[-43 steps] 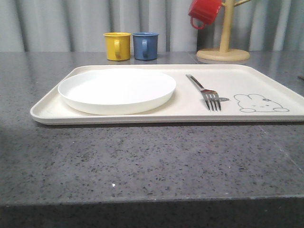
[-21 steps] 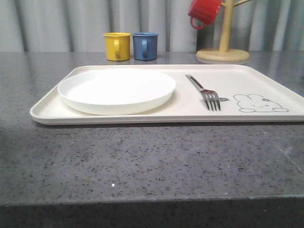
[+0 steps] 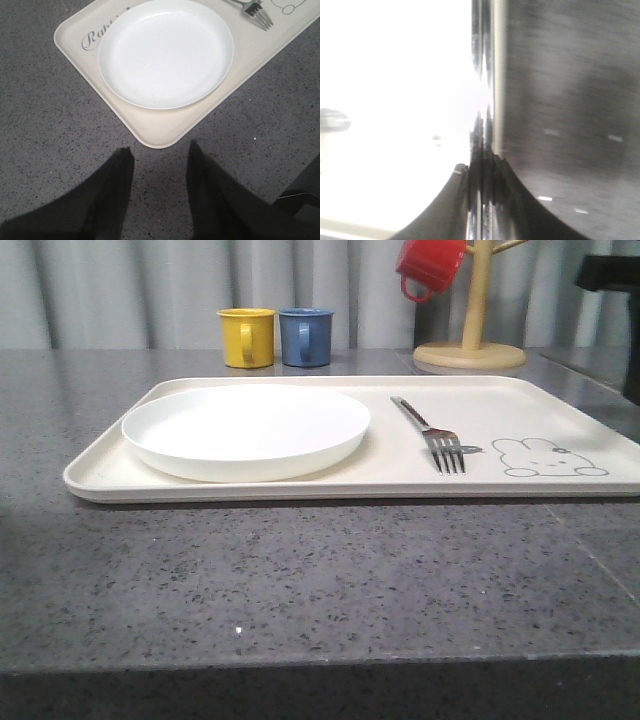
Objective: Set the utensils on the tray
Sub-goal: 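Grasp the chopsticks with the right gripper and carry onto tray, then release the chopsticks beside the fork and raise the right gripper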
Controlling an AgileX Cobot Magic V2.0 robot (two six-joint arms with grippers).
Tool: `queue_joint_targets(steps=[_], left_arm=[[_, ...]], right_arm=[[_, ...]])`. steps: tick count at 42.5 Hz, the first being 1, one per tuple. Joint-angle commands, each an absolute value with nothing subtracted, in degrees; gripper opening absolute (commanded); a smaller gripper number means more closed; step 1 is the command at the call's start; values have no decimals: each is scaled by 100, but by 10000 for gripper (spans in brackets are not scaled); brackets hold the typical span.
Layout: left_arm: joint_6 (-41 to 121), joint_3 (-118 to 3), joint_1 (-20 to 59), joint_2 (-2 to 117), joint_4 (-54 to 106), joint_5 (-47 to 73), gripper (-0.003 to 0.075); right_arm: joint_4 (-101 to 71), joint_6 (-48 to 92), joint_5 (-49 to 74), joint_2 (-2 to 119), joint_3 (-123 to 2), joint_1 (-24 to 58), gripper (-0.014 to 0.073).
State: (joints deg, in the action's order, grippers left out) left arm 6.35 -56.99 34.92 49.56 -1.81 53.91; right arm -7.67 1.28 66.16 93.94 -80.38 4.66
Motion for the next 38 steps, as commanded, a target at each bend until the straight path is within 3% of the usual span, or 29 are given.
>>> queue_joint_targets(steps=[1,19,31,38], left_arm=[[550,-5859,3515,4916,-151,5076,258],[550,-5859,3515,4916,-151,5076,258],[550,-5859,3515,4916,-151,5066,258],[550,-5859,3515,4916,-151,5077,258]], right_arm=[[-1184,108,6674,9227,-8413,847,-6],[-1444,-985,6205,9949,-8498,1219,6],[-1572,-946,6224,9991,-8498,1219,255],[-1505,-704,6306,9905,-8615,1219,267]])
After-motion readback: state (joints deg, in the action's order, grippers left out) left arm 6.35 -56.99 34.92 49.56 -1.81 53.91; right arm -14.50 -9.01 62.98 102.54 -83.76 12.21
